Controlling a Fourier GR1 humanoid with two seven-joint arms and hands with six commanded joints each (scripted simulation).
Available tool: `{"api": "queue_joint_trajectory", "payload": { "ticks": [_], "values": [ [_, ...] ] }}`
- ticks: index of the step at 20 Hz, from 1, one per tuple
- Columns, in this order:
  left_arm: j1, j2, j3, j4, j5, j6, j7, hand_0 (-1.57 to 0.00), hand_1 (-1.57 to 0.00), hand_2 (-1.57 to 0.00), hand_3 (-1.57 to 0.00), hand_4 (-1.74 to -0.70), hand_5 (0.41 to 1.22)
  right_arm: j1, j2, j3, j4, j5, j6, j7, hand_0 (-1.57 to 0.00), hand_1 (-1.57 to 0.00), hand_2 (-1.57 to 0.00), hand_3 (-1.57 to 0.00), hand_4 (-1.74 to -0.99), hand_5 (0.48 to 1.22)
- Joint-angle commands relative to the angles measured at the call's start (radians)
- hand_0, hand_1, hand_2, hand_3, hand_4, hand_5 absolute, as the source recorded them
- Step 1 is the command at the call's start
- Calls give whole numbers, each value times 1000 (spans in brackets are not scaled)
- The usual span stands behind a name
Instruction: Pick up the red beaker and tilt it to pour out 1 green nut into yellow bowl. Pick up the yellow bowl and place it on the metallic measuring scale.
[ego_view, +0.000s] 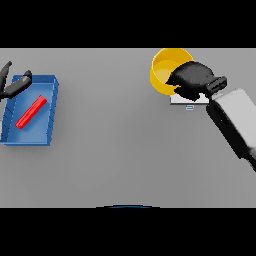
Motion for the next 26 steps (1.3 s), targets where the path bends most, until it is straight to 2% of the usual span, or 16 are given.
{"api": "queue_joint_trajectory", "payload": {
  "ticks": [1, 3, 4, 6, 9, 11, 13, 18, 22, 23, 24, 25, 26],
  "values": [
    [14, -1, -1, -12, 4, -1, -17, 1, 1, 1, 1, -849, 746, -11, 0, -6, 32, 6, -22, -5, -1565, -1571, -1548, -1154, -1741, 1221],
    [8, -1, 0, -20, 5, -1, 12, 1, 1, 1, 1, -852, 758, -20, -1, -16, 113, 10, -62, -27, -1567, -1571, -1556, -1155, -1741, 1221],
    [12, -3, -3, -31, 3, 2, 20, 1, 1, 1, 1, -852, 760, -26, 3, -18, 147, 18, -77, -11, -1568, -1571, -1553, -1154, -1741, 1221],
    [14, -8, -2, -33, 5, 5, 32, 1, 1, 1, 1, -857, 762, -36, 3, -27, 216, 20, -102, -24, -1569, -1571, -1533, -1165, -1741, 1221],
    [13, -9, -8, -41, 1, 5, 48, 1, 1, 1, 1, -865, 779, -42, 7, -45, 290, 15, -145, -43, -1570, -1571, -1500, -1181, -1741, 1221],
    [3, -16, -15, -43, -5, 11, 65, 1, 1, 1, 1, -864, 789, -59, 16, -48, 357, 20, -169, -67, -1570, -1571, -1450, -1240, -1741, 1221],
    [2, -13, -19, -26, -15, 10, 52, 1, 1, 1, 1, -858, 802, -64, 27, -52, 404, 19, -183, -68, -1571, -1571, -1413, -1317, -1741, 1221],
    [6, -8, -16, -37, -12, 6, 60, 1, 1, 1, 1, -851, 802, -74, 43, -56, 486, 22, -213, -89, -1571, -1571, -1380, -1392, -1741, 1221],
    [-7, -7, -17, -19, -11, -2, 54, 1, 1, 1, 1, -844, 783, -75, 54, -53, 511, 18, -208, -85, -1571, -1571, -1374, -1448, -1741, 1221],
    [2, -11, -20, -22, -14, 3, 51, 1, 1, 1, 1, -842, 780, -70, 56, -54, 502, 12, -201, -76, -1571, -1571, -1404, -1376, -1741, 1221],
    [-3, -8, -21, -19, -19, 3, 57, 1, 1, 1, 1, -838, 779, -71, 58, -55, 497, 8, -196, -71, -1565, -1496, -1437, -1249, -1741, 1221],
    [4, -13, -23, -28, -14, 2, 58, 1, 1, 1, 1, -836, 775, -68, 51, -51, 490, 13, -189, -72, -1558, -1428, -1343, -1110, -1682, 1221],
    [4, -7, -16, -31, -7, -3, 59, 1, 1, 1, 1, -837, 773, -66, 47, -55, 490, 8, -184, -62, -1471, -1285, -1178, -959, -1632, 1145]
  ]
}}
